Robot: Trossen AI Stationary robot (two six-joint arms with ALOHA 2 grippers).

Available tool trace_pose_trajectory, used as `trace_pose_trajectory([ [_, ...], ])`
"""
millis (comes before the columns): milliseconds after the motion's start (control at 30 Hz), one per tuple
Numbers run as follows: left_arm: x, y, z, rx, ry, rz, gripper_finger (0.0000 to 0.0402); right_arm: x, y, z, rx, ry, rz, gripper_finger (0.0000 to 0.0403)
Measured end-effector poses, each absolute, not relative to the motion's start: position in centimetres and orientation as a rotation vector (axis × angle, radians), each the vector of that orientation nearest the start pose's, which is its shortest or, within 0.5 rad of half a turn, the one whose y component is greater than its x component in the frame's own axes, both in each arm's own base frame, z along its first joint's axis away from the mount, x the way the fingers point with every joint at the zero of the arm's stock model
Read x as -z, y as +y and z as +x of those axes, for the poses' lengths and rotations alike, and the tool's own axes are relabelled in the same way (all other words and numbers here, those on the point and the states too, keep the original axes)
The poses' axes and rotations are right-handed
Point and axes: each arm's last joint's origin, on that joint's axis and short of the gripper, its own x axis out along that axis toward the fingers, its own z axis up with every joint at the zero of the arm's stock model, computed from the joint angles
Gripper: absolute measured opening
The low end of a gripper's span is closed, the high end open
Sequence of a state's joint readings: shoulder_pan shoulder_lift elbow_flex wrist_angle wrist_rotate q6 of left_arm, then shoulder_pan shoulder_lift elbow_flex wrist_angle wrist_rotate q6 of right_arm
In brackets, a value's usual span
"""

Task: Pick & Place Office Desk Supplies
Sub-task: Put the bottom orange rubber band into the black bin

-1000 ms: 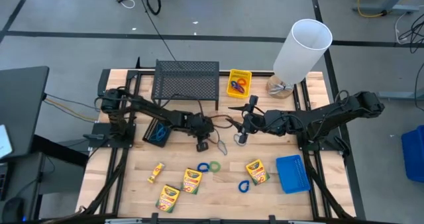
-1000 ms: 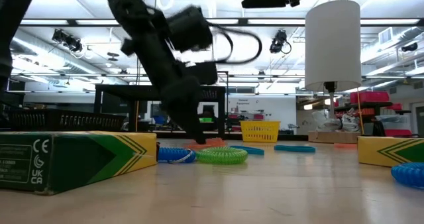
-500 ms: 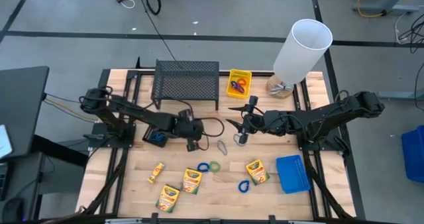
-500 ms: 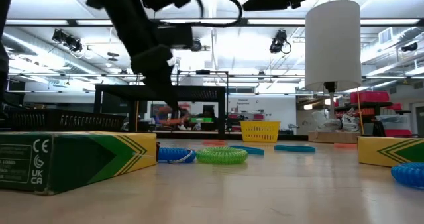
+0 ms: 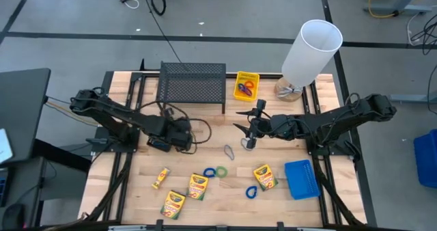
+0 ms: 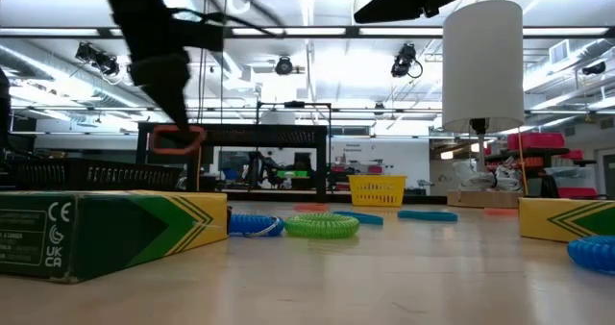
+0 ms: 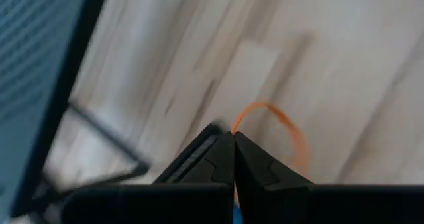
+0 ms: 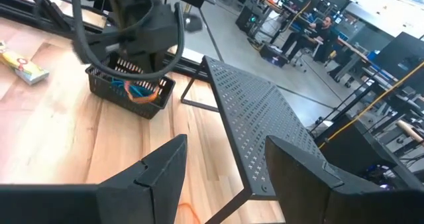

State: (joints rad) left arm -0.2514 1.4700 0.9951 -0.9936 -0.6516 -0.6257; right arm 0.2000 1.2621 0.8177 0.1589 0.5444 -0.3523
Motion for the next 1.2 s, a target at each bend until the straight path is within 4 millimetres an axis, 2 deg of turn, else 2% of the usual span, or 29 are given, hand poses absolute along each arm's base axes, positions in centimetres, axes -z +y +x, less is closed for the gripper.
trace_pose_trajectory([
  [233, -21.6, -4.5, 22.7, -0.824, 1.220, 0.107, 0.0001, -27.7, 4.0, 27.3, 0.285, 0.330, -0.445, 0.0212],
  [567, -18.2, -4.3, 20.4, -0.831, 1.380, 0.033, 0.0001, -27.6, 4.0, 27.3, 0.281, 0.340, -0.435, 0.0212],
  [767, -16.7, -4.3, 19.8, -0.814, 1.387, 0.009, 0.0003, -27.6, 4.1, 27.3, 0.271, 0.339, -0.434, 0.0212],
  [967, -16.3, -4.5, 19.6, -0.855, 1.313, 0.043, 0.0035, -27.6, 4.1, 27.3, 0.271, 0.340, -0.434, 0.0212],
  [1200, -16.4, -5.1, 19.5, -0.883, 1.242, 0.082, 0.0103, -27.6, 4.0, 27.3, 0.272, 0.341, -0.434, 0.0212],
])
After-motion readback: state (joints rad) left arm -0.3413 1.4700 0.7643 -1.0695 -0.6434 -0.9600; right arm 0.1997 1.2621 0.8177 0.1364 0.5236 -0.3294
